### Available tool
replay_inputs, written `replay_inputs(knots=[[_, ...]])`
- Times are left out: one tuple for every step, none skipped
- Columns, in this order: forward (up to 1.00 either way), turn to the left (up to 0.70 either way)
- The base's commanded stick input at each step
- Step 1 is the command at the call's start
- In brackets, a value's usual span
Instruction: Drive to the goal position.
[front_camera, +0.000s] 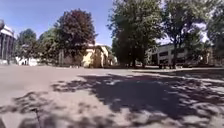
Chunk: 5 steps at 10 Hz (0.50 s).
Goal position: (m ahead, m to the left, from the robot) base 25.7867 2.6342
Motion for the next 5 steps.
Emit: replay_inputs(knots=[[0.70, 0.00], [0.70, 0.00], [0.70, 0.00], [0.70, 0.00], [0.70, 0.00]])
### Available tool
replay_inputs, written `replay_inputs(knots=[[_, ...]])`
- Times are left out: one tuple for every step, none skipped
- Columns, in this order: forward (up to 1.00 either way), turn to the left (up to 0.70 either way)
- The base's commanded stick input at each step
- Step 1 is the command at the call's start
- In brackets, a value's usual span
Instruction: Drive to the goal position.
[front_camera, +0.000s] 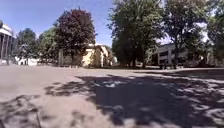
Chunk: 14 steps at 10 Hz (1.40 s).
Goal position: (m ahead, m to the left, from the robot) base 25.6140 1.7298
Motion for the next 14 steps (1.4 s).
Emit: replay_inputs(knots=[[0.70, 0.00], [0.70, 0.00], [0.70, 0.00], [0.70, 0.00], [0.70, 0.00], [0.70, 0.00], [0.70, 0.00], [0.70, 0.00], [0.70, 0.00], [0.70, 0.00], [0.70, 0.00], [0.70, 0.00], [0.70, 0.00], [0.70, 0.00]])
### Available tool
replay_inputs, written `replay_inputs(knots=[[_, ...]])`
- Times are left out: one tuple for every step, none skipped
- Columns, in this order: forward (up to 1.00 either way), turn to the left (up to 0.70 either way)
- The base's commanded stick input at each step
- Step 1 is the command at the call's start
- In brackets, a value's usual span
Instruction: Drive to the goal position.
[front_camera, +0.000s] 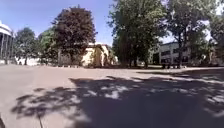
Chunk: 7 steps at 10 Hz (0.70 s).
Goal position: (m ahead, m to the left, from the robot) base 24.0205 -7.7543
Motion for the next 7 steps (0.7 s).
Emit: replay_inputs(knots=[[0.70, 0.00], [0.70, 0.00], [0.70, 0.00], [0.70, 0.00], [0.70, 0.00], [0.70, 0.00], [0.70, 0.00]])
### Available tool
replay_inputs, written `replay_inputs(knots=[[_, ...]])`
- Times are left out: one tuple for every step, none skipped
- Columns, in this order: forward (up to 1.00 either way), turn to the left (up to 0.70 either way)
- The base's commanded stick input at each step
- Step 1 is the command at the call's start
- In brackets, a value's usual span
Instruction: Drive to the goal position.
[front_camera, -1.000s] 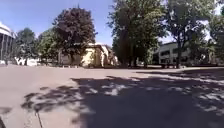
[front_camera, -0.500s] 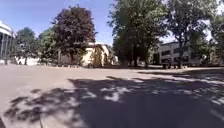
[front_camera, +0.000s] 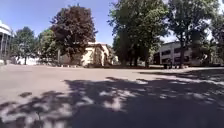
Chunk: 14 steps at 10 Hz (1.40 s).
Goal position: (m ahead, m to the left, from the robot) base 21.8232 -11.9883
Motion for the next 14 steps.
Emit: replay_inputs(knots=[[0.70, 0.00], [0.70, 0.00], [0.70, 0.00], [0.70, 0.00], [0.70, 0.00], [0.70, 0.00], [0.70, 0.00], [0.70, 0.00], [0.70, 0.00], [0.70, 0.00], [0.70, 0.00], [0.70, 0.00], [0.70, 0.00], [0.70, 0.00]])
